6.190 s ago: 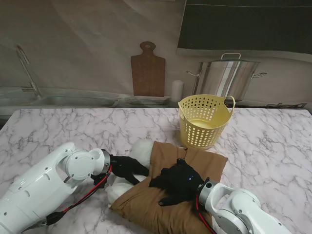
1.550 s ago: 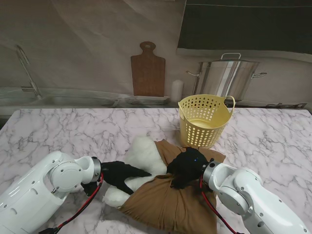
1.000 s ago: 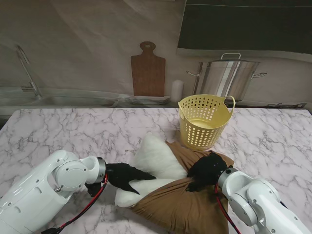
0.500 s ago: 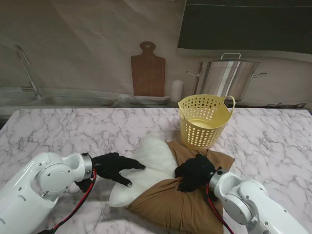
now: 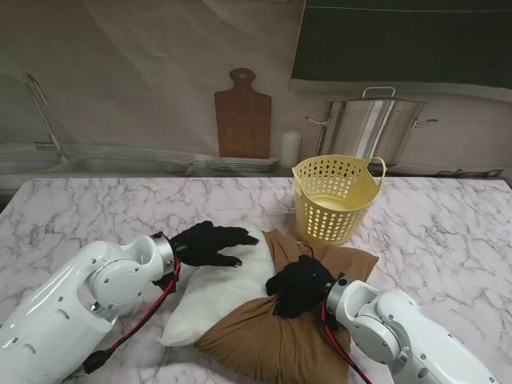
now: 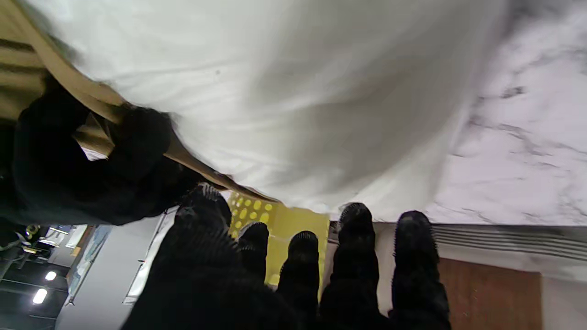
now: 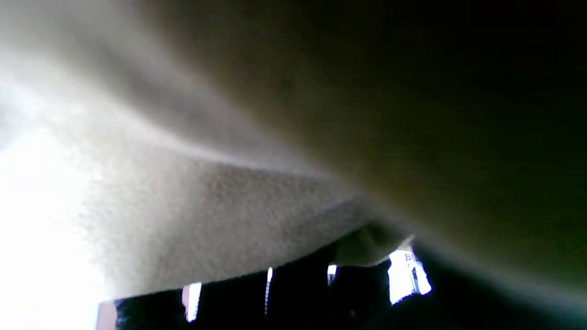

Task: Remove the pillowcase from the pillow and put it in the laundry basket

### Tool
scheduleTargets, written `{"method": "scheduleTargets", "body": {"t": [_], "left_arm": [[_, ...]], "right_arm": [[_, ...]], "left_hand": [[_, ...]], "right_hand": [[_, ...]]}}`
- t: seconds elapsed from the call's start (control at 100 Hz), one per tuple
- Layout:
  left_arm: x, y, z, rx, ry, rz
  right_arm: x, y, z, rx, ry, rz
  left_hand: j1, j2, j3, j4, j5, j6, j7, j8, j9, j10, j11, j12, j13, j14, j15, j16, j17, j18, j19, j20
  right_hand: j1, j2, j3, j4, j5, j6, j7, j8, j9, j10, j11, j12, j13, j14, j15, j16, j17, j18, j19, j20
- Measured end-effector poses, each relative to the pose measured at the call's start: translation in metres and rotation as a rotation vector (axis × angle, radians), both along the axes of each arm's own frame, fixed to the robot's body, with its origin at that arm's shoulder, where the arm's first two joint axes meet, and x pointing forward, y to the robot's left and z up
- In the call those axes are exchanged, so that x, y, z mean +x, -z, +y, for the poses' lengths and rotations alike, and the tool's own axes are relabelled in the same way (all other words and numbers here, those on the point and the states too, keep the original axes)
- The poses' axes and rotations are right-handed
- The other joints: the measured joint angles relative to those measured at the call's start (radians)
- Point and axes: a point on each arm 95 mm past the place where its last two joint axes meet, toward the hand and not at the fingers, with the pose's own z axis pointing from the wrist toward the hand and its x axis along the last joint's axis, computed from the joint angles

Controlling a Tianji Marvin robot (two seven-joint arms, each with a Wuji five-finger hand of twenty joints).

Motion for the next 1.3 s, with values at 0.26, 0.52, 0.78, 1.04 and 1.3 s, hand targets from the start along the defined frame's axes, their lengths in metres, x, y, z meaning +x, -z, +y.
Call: {"method": "scheduleTargets", "body": {"t": [0.26, 0.52, 0.78, 1.04, 1.3], "left_arm": [[-0.007, 0.024, -0.014, 0.096, 0.086, 0.106], [-0.013, 0.039, -0.015, 0.203, 0.162, 0.164], [-0.013, 0.038, -0.017, 0.268, 0.185, 0.153], [-0.017, 0.038, -0.021, 0.29, 0.193, 0.172], [-0.015, 0.039, -0.016, 0.296, 0.177, 0.173]], "right_arm": [[-0.002, -0.003, -0.007, -0.043, 0.043, -0.042], [-0.004, -0.009, -0.023, -0.247, 0.156, -0.009], [-0.01, -0.016, -0.039, -0.348, 0.292, -0.044], [-0.018, -0.018, -0.057, -0.399, 0.429, -0.02], [-0.019, -0.009, -0.068, -0.276, 0.436, 0.006]], "left_hand": [[-0.042, -0.044, -0.014, 0.0, 0.007, 0.011, -0.006, 0.012, -0.017, 0.014, -0.006, 0.0, -0.032, 0.0, -0.036, -0.014, -0.002, 0.0, 0.0, -0.01], [-0.092, -0.047, 0.017, 0.012, -0.021, 0.011, -0.092, -0.003, -0.032, 0.0, -0.068, -0.023, -0.075, -0.013, -0.092, -0.037, -0.019, -0.011, -0.05, -0.025], [-0.157, -0.045, 0.036, 0.013, -0.07, -0.012, -0.127, -0.005, -0.075, -0.042, -0.073, -0.035, -0.105, -0.071, -0.095, -0.042, -0.032, -0.031, -0.05, -0.025], [-0.192, -0.029, 0.046, 0.014, -0.108, -0.044, -0.139, -0.026, -0.103, -0.083, -0.088, -0.041, -0.143, -0.15, -0.117, -0.055, -0.042, -0.069, -0.05, -0.027], [-0.206, -0.029, 0.047, 0.014, -0.108, -0.044, -0.148, -0.028, -0.123, -0.083, -0.088, -0.045, -0.147, -0.158, -0.124, -0.056, -0.043, -0.069, -0.05, -0.028]], "right_hand": [[-0.018, 0.002, 0.0, 0.0, -0.035, 0.057, -0.026, -0.041, 0.0, -0.021, -0.01, 0.0, 0.0, -0.03, -0.017, 0.0, -0.003, -0.057, -0.01, 0.0], [-0.143, 0.082, -0.026, 0.028, -0.049, 0.002, -0.42, -0.103, 0.047, -0.101, 0.079, 0.0, 0.002, -0.17, 0.023, -0.004, 0.024, -0.144, 0.026, -0.002], [-0.165, 0.102, -0.226, 0.065, -0.065, -0.292, -0.565, -0.12, 0.041, -0.173, 0.079, -0.026, 0.001, -0.24, 0.015, -0.028, 0.02, -0.288, 0.025, -0.022], [-0.183, 0.113, -0.326, 0.088, -0.097, -0.336, -0.613, -0.131, 0.01, -0.218, 0.074, -0.029, -0.018, -0.282, -0.019, -0.031, 0.001, -0.476, -0.011, -0.042], [-0.185, 0.112, -0.342, 0.112, -0.206, -0.337, -0.609, -0.109, -0.066, -0.227, 0.072, -0.031, -0.077, -0.294, -0.058, -0.031, -0.02, -0.511, -0.04, -0.043]]}}
